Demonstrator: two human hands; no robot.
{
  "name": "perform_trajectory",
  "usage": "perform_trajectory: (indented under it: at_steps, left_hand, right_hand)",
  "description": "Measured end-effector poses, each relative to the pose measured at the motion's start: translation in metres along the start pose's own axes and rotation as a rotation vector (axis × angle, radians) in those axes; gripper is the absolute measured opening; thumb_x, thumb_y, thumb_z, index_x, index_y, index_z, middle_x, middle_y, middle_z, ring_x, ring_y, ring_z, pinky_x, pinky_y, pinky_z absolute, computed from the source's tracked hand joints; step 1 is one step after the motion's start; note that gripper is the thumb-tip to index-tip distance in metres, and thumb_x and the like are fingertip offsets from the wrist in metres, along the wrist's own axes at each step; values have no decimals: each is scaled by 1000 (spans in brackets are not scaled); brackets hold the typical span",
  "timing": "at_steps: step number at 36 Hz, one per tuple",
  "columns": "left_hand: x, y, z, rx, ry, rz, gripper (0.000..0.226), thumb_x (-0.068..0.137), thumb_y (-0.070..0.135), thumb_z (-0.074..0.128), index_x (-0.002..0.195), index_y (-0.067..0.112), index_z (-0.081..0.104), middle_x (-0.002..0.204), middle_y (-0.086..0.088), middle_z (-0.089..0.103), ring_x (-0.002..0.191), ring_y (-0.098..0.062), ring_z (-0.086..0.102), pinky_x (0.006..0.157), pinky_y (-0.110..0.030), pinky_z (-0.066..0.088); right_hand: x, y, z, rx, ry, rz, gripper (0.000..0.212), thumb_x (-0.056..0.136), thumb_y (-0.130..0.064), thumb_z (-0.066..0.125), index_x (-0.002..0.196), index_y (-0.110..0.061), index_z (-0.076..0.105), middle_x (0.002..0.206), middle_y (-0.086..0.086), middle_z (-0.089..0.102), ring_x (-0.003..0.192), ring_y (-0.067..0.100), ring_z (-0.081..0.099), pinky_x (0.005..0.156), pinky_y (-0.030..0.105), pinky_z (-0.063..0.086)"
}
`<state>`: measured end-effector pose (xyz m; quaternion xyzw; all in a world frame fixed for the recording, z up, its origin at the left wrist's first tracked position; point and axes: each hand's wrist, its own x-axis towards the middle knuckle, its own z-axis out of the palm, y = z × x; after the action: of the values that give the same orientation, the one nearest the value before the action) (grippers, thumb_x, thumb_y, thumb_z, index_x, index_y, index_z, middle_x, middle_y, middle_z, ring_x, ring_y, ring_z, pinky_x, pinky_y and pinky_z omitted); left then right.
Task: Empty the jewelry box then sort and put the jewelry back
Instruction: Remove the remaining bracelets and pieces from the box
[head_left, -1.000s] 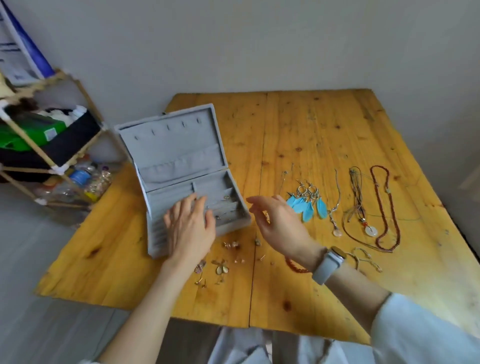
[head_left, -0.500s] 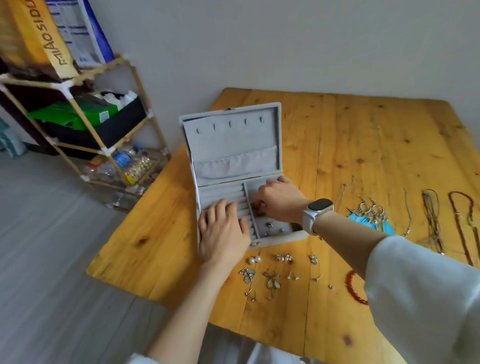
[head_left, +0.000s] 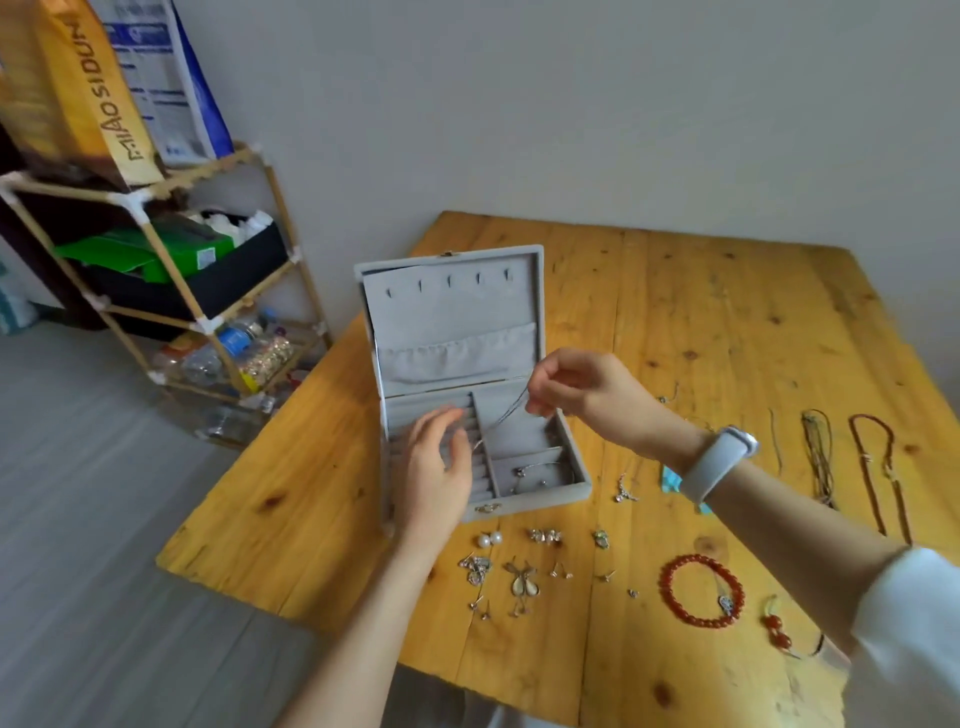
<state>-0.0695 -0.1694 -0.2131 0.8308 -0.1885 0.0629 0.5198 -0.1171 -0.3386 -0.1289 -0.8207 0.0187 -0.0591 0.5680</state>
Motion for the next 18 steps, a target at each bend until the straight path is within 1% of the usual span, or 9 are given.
perform_trajectory:
  at_steps: [1, 3, 6, 8, 9, 11, 14, 16, 18]
  left_hand:
    - [-2, 10, 0, -187, -44, -62, 23, 95, 13, 47, 111, 24, 58, 118, 5, 59, 113, -9, 52, 92, -8, 34]
    - [-8, 32, 2, -525, -189, -228, 22, 99, 24, 38, 108, 28, 58, 117, 4, 62, 109, -12, 58, 95, -22, 42]
    - [-19, 57, 12, -929, -491, -505, 46, 97, 41, 24, 116, 13, 56, 111, -9, 67, 97, -22, 65, 87, -36, 47]
    - [-30, 67, 19, -1056, -629, -614, 47, 96, 41, 29, 112, 7, 58, 96, -11, 70, 81, -23, 67, 75, -35, 48]
    - [-37, 71, 24, -1070, -664, -642, 41, 95, 37, 36, 109, 6, 59, 88, -9, 70, 73, -20, 65, 68, -31, 49]
    - [-52, 76, 34, -1045, -655, -650, 27, 89, 23, 50, 105, 4, 61, 74, -4, 67, 62, -13, 60, 57, -22, 47]
    - [-74, 81, 51, -897, -646, -622, 14, 89, 3, 53, 97, 5, 64, 66, 0, 65, 57, -7, 56, 54, -17, 45]
    - [-90, 86, 63, -730, -666, -538, 15, 89, 2, 54, 90, 11, 66, 66, 2, 66, 54, -5, 54, 53, -15, 43]
    - [-104, 91, 75, -507, -677, -389, 20, 89, 3, 56, 83, 19, 67, 67, 4, 66, 50, -2, 52, 53, -14, 42]
  right_hand:
    - [-5, -6, -3, 51, 4, -8, 16, 90, -6, 54, 76, -13, 58, 71, 4, 66, 59, 3, 58, 55, 10, 43]
    - [-16, -14, -10, 99, 11, -32, 15, 89, -7, 55, 76, -13, 59, 69, 1, 68, 60, 6, 58, 54, 13, 41]
    - [-35, -18, -18, 84, 55, -36, 14, 89, -7, 56, 76, -12, 59, 68, -1, 65, 58, 6, 52, 53, 18, 38]
    - [-51, -13, -24, 78, 106, -8, 13, 89, -7, 56, 77, -10, 59, 69, 2, 63, 57, 7, 49, 54, 20, 37]
    - [-60, -9, -28, 74, 131, 12, 13, 89, -8, 56, 77, -11, 59, 69, 2, 62, 58, 8, 49, 55, 21, 37]
    - [-81, 2, -36, 76, 191, 59, 12, 89, -10, 56, 78, -11, 59, 68, 0, 61, 58, 8, 49, 55, 22, 37]
    - [-121, 23, -50, 116, 320, 143, 10, 89, -11, 56, 79, -10, 59, 67, -1, 58, 57, 6, 49, 54, 16, 38]
    - [-150, 41, -57, 113, 396, 201, 11, 89, -10, 56, 78, -10, 58, 66, -1, 56, 55, 1, 48, 52, 12, 38]
    - [-179, 60, -63, 66, 472, 261, 12, 89, -10, 56, 77, -11, 58, 67, 0, 55, 58, 3, 48, 53, 11, 38]
